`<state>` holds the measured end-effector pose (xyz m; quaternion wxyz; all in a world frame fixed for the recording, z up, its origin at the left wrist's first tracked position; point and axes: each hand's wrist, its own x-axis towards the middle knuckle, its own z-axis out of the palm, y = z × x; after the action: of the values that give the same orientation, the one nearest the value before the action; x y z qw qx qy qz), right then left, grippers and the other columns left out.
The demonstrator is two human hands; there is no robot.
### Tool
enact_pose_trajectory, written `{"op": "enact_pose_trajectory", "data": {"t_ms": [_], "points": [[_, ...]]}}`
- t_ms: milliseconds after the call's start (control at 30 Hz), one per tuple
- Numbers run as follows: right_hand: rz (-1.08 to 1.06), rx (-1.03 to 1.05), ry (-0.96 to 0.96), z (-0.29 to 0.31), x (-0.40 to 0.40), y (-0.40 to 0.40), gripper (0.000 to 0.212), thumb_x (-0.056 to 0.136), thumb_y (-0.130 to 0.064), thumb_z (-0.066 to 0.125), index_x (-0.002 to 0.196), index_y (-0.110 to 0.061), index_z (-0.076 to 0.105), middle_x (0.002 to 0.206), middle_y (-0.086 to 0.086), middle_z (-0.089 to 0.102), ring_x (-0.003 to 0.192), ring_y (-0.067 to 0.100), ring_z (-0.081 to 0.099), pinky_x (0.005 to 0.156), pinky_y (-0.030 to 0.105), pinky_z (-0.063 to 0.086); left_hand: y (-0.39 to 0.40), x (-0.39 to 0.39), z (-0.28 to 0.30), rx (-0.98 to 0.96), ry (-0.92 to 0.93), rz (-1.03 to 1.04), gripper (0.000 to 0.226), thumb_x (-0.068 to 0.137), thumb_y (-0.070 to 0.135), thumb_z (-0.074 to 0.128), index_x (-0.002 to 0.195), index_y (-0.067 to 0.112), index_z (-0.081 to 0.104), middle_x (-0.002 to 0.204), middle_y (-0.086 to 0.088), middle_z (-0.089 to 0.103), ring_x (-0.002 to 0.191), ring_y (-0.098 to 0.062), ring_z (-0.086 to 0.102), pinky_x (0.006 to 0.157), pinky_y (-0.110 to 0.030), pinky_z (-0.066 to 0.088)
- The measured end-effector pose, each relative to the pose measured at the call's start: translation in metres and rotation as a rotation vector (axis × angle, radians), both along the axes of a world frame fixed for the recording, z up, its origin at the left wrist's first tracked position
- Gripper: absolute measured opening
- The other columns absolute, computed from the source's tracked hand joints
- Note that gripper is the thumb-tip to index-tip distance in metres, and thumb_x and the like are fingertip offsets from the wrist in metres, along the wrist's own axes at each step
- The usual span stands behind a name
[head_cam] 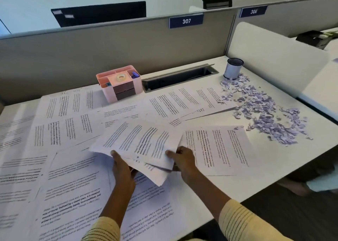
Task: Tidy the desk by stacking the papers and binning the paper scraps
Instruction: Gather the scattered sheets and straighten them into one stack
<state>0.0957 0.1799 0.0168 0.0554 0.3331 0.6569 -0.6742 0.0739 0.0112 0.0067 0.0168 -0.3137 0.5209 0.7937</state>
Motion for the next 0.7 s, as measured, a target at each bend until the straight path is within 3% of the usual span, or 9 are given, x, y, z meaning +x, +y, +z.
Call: {"op": "enact_pose_trajectory", "data": {"t_ms": [100,167,233,333,400,467,533,600,700], "points": [[0.146,0.006,-0.026,-0.002,0.015,-0.005,0.033,0.077,-0.019,0.077,0.09,0.006,0.06,0.084,0.02,0.069,0.062,0.026,0.068,0.054,0.035,0.059,-0.006,-0.002,-0.002,-0.045,-0.008,-0.033,0.061,0.088,0.068,0.037,0.125,0.022,0.053,0.108,-0.008,0.066,0.096,-0.028,0.063,0.081,-0.04,0.054],[0.288,0.018,-0.021,-0.002,0.021,-0.002,0.036,0.078,-0.024,0.077,0.092,0.006,0.064,0.078,0.017,0.07,0.053,0.02,0.065,0.049,0.027,0.054,-0.011,-0.001,-0.006,-0.134,0.023,-0.072,0.046,0.09,0.044,0.058,0.13,0.022,0.052,0.119,-0.008,0.064,0.104,-0.026,0.062,0.093,-0.048,0.051],[0.374,0.165,0.013,-0.004,0.024,0.008,0.034,0.08,-0.035,0.073,0.082,-0.002,0.067,0.073,0.013,0.07,0.054,0.018,0.063,0.053,0.029,0.054,-0.015,-0.002,-0.011,-0.208,0.067,-0.123,0.052,0.089,0.017,0.066,0.137,0.019,0.048,0.132,-0.008,0.058,0.116,-0.026,0.057,0.101,-0.051,0.045],[0.322,0.799,0.048,-0.011,0.019,0.04,0.039,0.082,-0.055,0.062,0.08,-0.017,0.064,0.083,0.007,0.065,0.079,0.022,0.062,0.069,0.033,0.049,-0.018,-0.006,-0.006,-0.248,0.116,-0.151,0.057,0.089,0.012,0.065,0.141,0.019,0.044,0.133,-0.006,0.057,0.119,-0.026,0.055,0.102,-0.051,0.044],[0.379,1.169,-0.016,-0.018,0.019,0.063,0.062,0.075,-0.069,0.057,0.114,-0.02,0.058,0.119,0.009,0.055,0.112,0.028,0.049,0.089,0.038,0.041,-0.017,-0.01,0.002,-0.255,0.149,-0.156,0.055,0.09,0.012,0.064,0.141,0.019,0.044,0.131,-0.005,0.057,0.117,-0.024,0.056,0.101,-0.047,0.045],[0.574,1.203,-0.145,-0.024,0.021,0.082,0.105,0.061,-0.08,0.058,0.144,-0.022,0.028,0.15,0.011,0.025,0.137,0.034,0.023,0.107,0.053,0.023,-0.017,-0.016,0.009,-0.241,0.173,-0.165,0.052,0.091,0.011,0.062,0.139,0.02,0.046,0.127,-0.003,0.059,0.112,-0.021,0.057,0.097,-0.043,0.048],[0.732,1.125,-0.191,-0.031,0.025,0.092,0.128,0.051,-0.082,0.062,0.15,-0.026,0.004,0.159,0.008,-0.003,0.145,0.034,-0.004,0.11,0.063,0.004,-0.016,-0.021,0.019,-0.217,0.167,-0.162,0.047,0.091,0.008,0.06,0.136,0.019,0.049,0.118,-0.001,0.062,0.103,-0.019,0.059,0.086,-0.038,0.051],[0.771,1.11,-0.16,-0.038,0.026,0.097,0.129,0.05,-0.081,0.065,0.15,-0.029,0.002,0.159,0.006,-0.011,0.145,0.032,-0.012,0.111,0.064,-0.001,-0.018,-0.026,0.028,-0.188,0.151,-0.167,0.045,0.09,0.006,0.059,0.133,0.018,0.052,0.113,-0.001,0.064,0.098,-0.02,0.061,0.08,-0.035,0.052],[0.721,1.094,-0.095,-0.041,0.022,0.102,0.115,0.053,-0.076,0.069,0.146,-0.032,0.017,0.159,0.001,0.0,0.147,0.027,-0.004,0.113,0.061,0.005,-0.026,-0.03,0.035,-0.182,0.123,-0.229,0.041,0.09,0.005,0.058,0.13,0.014,0.054,0.115,-0.006,0.064,0.093,-0.021,0.062,0.079,-0.035,0.051]]}}
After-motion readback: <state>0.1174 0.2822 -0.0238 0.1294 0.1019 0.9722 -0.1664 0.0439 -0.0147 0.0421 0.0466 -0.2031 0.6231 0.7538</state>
